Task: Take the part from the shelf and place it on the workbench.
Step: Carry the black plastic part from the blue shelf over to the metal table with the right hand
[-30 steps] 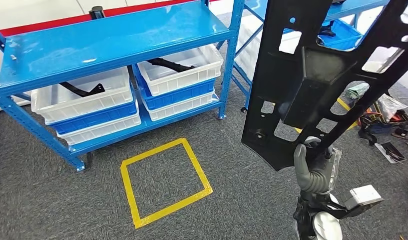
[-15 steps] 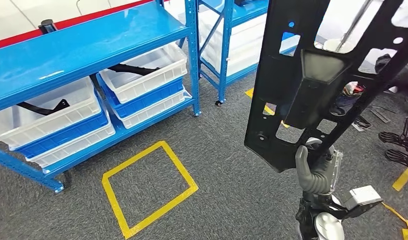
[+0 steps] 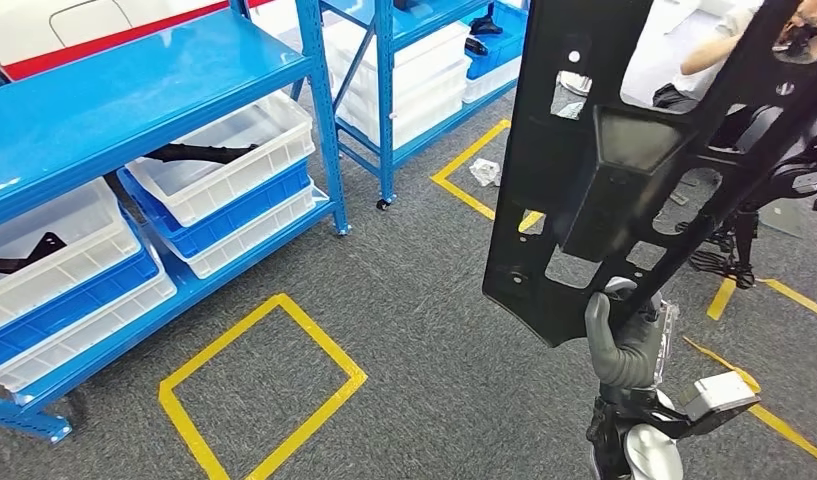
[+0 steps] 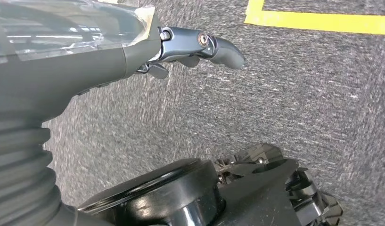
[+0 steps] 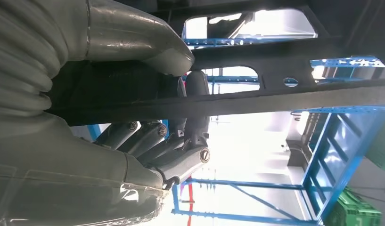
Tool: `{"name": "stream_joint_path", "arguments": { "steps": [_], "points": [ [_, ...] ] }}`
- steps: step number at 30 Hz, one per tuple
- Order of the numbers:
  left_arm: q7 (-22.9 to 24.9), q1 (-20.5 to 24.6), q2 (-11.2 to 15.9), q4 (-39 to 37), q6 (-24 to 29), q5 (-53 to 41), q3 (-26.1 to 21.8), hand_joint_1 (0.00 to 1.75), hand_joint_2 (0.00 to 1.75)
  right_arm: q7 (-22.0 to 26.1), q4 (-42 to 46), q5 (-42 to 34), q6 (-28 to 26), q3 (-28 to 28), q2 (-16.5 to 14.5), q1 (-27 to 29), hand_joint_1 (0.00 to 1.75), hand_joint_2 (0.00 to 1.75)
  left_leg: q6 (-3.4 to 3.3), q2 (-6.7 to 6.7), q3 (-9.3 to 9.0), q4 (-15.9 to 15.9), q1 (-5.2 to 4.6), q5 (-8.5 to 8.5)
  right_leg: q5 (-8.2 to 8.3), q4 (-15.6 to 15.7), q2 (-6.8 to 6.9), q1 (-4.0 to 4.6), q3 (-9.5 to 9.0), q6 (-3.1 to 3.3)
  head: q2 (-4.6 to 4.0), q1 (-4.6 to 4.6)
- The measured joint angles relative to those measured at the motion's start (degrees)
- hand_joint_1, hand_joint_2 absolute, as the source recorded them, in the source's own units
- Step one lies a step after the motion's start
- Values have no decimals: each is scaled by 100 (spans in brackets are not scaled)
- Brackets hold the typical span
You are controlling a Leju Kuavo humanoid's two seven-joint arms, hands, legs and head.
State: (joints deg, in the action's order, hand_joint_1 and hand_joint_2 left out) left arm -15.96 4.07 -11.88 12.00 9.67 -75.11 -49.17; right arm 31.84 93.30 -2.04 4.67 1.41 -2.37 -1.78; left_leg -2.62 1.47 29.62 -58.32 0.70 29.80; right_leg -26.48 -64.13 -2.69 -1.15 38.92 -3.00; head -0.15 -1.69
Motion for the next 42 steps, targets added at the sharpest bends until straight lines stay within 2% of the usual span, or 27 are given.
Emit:
{"name": "stream_joint_path", "arguments": {
  "steps": [2,3,4,5,7,9,10,12,14,15,17,18,19,20,21,23,25,26,28,30,32,34,35,36,38,40,42],
  "points": [
    [1,-6,9,1,2,-3,-2,0,175,1,-4,-7,-4,-1,4,-5,175,175,-19,-165,20,0,-14,-9,-304,-803,178,7,371,9,0,-43],
    [2,-6,16,1,3,-7,-3,0,175,1,-9,-10,-7,-1,5,5,175,175,-20,-246,25,0,-18,-10,-387,-1095,205,2,496,-5,0,-44],
    [4,-6,23,1,5,-12,-4,0,175,1,-13,-16,-10,-1,8,15,175,175,-18,-321,26,-1,-19,-8,-391,-1180,223,-5,517,-34,0,-45],
    [7,-4,28,1,10,-21,-4,0,175,1,-17,-25,-14,-1,10,19,175,175,-14,-392,22,-1,-18,-5,-310,-1010,249,-12,412,-78,0,-45],
    [13,-2,33,3,26,-41,-5,0,175,-1,-19,-39,-25,1,14,10,175,175,14,-515,4,-1,-25,14,-51,-167,426,-10,-52,-138,0,-49],
    [16,-3,37,7,45,-61,-4,0,175,-5,-16,-44,-33,2,14,-1,175,175,69,-608,-11,0,-63,44,101,446,587,36,-390,-88,0,-38],
    [16,-3,40,9,54,-72,-4,0,175,-8,-15,-45,-37,5,14,0,175,175,96,-649,-21,6,-84,55,108,524,606,62,-428,-34,0,-26],
    [17,-2,43,12,70,-86,-4,0,175,-10,-11,-50,-42,14,23,9,175,175,146,-734,-57,31,-97,69,124,527,489,66,-417,47,0,-3],
    [19,-3,43,14,86,-93,-3,0,175,-9,-4,-49,-43,17,23,17,175,175,203,-598,-19,-95,-76,196,145,550,375,11,-419,130,0,24],
    [14,0,41,15,92,-92,-3,0,175,-9,0,-51,-43,17,16,15,175,175,223,-454,82,-331,-65,349,156,561,319,-20,-422,178,0,40],
    [1,30,34,15,98,-86,-3,0,175,-9,5,-57,-43,16,2,16,175,175,240,-196,419,-1080,-53,730,164,562,206,-22,-415,244,0,62],
    [-4,53,32,15,100,-82,-2,0,175,-10,5,-60,-43,17,-3,22,175,175,241,-154,565,-1405,-55,845,167,561,146,-10,-413,257,0,60],
    [-2,71,30,15,101,-81,-2,0,175,-11,5,-62,-43,18,-6,27,175,175,239,-139,631,-1554,-55,848,170,560,77,-1,-413,262,0,61],
    [5,78,29,14,102,-81,-1,0,175,-13,5,-63,-43,19,-8,31,175,175,229,-130,595,-1484,-54,734,174,558,1,4,-417,264,0,60],
    [16,71,28,14,102,-85,-1,0,175,-13,5,-62,-43,19,-9,33,175,175,211,-97,463,-1200,-52,524,179,555,-83,7,-423,263,0,62],
    [37,33,28,11,101,-91,-1,0,175,-11,5,-61,-43,17,-12,32,175,175,154,143,139,-472,-44,143,194,540,-236,17,-415,239,0,57],
    [43,4,23,8,102,-88,-1,0,175,-11,7,-63,-43,15,-19,27,175,175,104,350,-13,-67,-49,62,233,529,-357,15,-350,177,0,55],
    [42,2,19,6,102,-84,-1,0,175,-13,8,-65,-43,15,-21,30,175,175,83,355,-21,-16,-61,80,264,535,-417,11,-315,130,0,58],
    [40,3,7,6,103,-78,-1,0,175,-15,15,-62,-43,15,-21,52,175,175,22,233,-54,61,-56,44,313,559,-507,6,-262,53,0,54],
    [39,-12,-7,6,112,-74,-2,0,175,-16,23,-58,-42,14,-18,53,175,175,-39,61,-118,147,-28,-17,187,281,-238,42,-95,35,0,10],
    [39,-30,-10,6,125,-69,-5,0,175,-15,26,-58,-36,10,-18,46,175,175,-60,-133,-143,179,-28,-37,-110,-441,120,40,266,42,0,-29],
    [39,-34,-5,6,134,-67,-9,0,175,-15,23,-58,-26,9,-18,56,175,175,-48,-308,-143,178,-18,-27,-272,-1031,206,-14,558,-12,0,-34],
    [39,-33,-2,6,138,-67,-11,0,175,-15,23,-59,-24,9,-15,61,175,175,-32,-386,-150,178,-6,-16,-236,-1032,235,-49,553,-73,0,-36],
    [39,-32,-1,6,142,-67,-14,0,175,-15,23,-61,-23,10,-13,62,175,175,-5,-456,-167,177,12,1,-121,-783,278,-83,418,-148,0,-36],
    [43,-31,3,7,151,-67,-21,0,175,-15,24,-65,-23,11,-10,62,175,175,57,-551,-210,172,41,42,145,-48,435,-130,5,-281,0,-38],
    [46,-30,6,8,156,-67,-25,0,175,-15,25,-67,-23,12,-10,62,175,175,89,-582,-232,169,50,62,255,301,546,-144,-195,-329,0,-41],
    [48,-31,14,10,157,-68,-26,0,175,-16,25,-69,-23,10,-12,57,175,175,113,-601,-229,165,34,82,256,386,608,-129,-255,-320,0,-50]
  ]
}}
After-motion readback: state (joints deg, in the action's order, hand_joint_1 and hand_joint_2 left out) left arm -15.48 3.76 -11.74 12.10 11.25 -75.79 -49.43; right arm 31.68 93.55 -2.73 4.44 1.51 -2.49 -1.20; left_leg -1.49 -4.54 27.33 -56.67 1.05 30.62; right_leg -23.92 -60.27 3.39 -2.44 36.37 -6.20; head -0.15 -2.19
